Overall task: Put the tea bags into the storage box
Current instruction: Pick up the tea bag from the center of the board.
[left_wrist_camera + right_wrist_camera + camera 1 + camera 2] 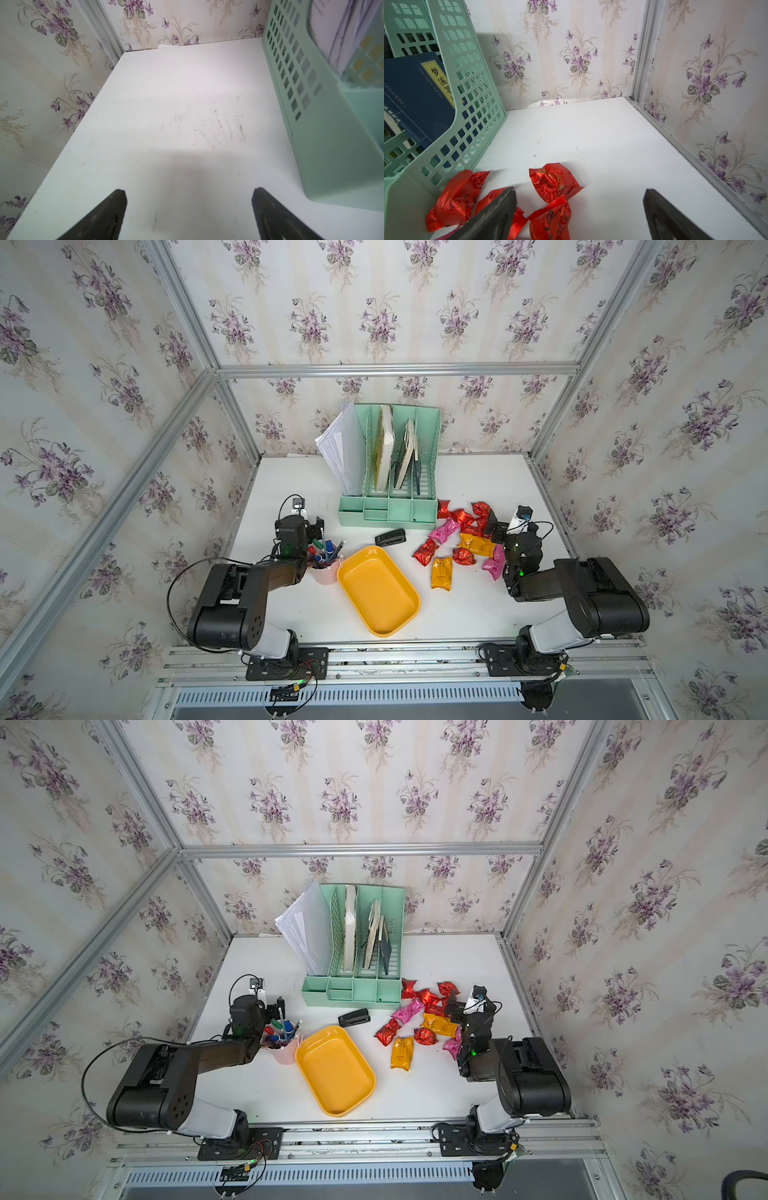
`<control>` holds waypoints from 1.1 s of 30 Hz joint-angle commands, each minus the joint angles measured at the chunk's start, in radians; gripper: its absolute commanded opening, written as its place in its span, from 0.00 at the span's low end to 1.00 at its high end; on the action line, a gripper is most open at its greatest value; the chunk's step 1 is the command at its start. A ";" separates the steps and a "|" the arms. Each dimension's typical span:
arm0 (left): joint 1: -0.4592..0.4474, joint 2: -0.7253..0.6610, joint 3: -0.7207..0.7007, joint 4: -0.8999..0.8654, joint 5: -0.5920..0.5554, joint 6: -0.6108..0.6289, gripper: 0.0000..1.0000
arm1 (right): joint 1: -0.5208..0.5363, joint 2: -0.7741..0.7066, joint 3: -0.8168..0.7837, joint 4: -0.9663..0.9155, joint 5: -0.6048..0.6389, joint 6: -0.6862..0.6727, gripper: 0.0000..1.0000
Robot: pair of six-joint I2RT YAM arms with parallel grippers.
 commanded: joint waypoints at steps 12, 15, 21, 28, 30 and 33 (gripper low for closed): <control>0.001 0.000 0.005 0.022 -0.001 0.004 0.99 | 0.000 0.001 0.006 -0.005 -0.013 -0.007 1.00; -0.002 -0.005 -0.002 0.031 -0.002 0.007 0.99 | -0.001 -0.003 -0.001 0.002 -0.002 -0.008 1.00; -0.008 -0.123 0.228 -0.420 -0.043 0.012 0.99 | 0.001 -0.166 0.096 -0.303 0.129 0.048 1.00; -0.008 -0.250 0.290 -0.615 -0.108 -0.038 0.99 | -0.004 -0.195 0.508 -1.072 0.086 0.201 1.00; -0.010 -0.295 0.307 -0.681 -0.100 -0.034 0.98 | -0.004 -0.154 0.629 -1.270 0.004 0.229 1.00; -0.010 -0.359 0.358 -0.813 -0.106 -0.066 0.99 | 0.000 -0.133 0.715 -1.440 -0.133 0.281 0.91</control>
